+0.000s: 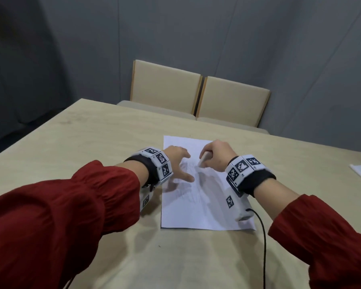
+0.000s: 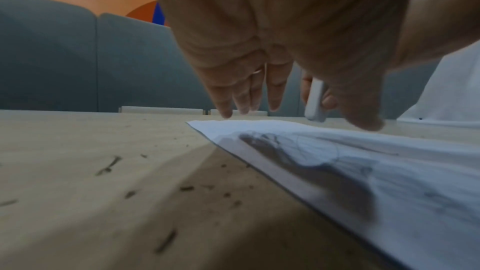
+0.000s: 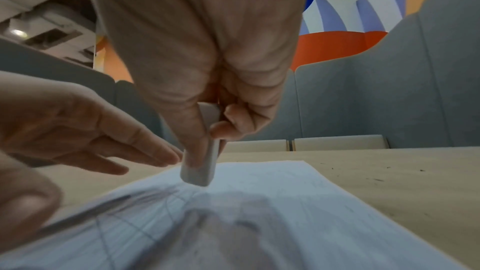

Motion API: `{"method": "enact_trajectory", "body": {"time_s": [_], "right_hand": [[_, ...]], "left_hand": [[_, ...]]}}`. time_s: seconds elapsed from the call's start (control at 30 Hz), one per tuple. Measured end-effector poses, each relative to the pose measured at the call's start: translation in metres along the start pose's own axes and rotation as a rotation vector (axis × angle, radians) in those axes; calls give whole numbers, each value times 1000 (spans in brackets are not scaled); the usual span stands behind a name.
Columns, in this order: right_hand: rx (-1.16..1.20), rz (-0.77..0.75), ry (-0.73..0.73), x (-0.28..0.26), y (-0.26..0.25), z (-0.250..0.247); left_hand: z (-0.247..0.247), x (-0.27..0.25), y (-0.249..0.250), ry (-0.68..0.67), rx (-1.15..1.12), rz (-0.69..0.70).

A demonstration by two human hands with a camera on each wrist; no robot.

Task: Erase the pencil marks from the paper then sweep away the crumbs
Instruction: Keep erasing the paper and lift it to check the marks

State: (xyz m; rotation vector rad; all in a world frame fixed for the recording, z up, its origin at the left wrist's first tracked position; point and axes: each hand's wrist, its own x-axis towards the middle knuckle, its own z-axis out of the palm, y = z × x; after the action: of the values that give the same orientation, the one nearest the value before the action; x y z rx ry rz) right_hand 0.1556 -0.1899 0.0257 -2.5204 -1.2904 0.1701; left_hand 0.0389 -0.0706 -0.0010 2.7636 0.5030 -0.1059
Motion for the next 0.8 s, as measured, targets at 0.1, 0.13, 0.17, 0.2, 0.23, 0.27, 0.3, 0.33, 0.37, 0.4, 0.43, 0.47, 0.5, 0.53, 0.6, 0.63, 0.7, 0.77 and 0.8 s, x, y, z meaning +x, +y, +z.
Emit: {"method": "enact_trajectory", "body": {"time_s": [0.1,0.13,0.17,0.2,0.23,0.27,0.3,0.33,0.37,0.4,0.43,0.47,0.5,0.53,0.6,0.63,0.7,0.77,0.8], "right_hand": [[-80,-38,-49,13,-4,8],[-82,-41,-50,17,-6,9],[-70,-37,-46,20,-7,11],[-73,-38,-43,23,-8,12],[-91,-41,-41,26,-10,14],[-114,-44,-45,28,-11,16],[-139,-51,-51,29,-12,17],[-168,-66,-58,31,-12,18],[-201,-84,-69,33,-13,19],[-224,-101,-81,34,-14,18],[-236,-112,-94,35,-14,18],[-237,-128,-95,37,-13,17],[-233,-142,-89,36,-13,17],[-227,-162,-86,34,-12,18],[-235,-217,-93,26,-9,20],[-245,-243,-104,21,-7,21],[-297,-282,-117,14,-3,21],[-454,-317,-60,18,-6,20],[-511,-323,-27,23,-10,20]], "left_hand": [[5,9,-3,-116,63,-43],[5,11,-3,-135,87,-49],[5,11,-2,-148,108,-51],[5,13,-1,-162,134,-53],[7,14,-1,-173,157,-54],[10,16,0,-187,178,-54],[14,18,0,-202,199,-62],[17,20,0,-208,212,-66],[19,20,0,-203,218,-62],[20,20,0,-198,224,-54],[19,19,0,-190,226,-48],[18,18,0,-185,231,-44],[18,18,0,-188,238,-42],[18,19,-1,-199,236,-42],[18,20,-2,-226,222,-45],[18,21,-3,-226,211,-43],[18,20,-2,-205,186,-27],[17,17,0,-186,168,-15],[16,17,1,-174,154,-8]]}}
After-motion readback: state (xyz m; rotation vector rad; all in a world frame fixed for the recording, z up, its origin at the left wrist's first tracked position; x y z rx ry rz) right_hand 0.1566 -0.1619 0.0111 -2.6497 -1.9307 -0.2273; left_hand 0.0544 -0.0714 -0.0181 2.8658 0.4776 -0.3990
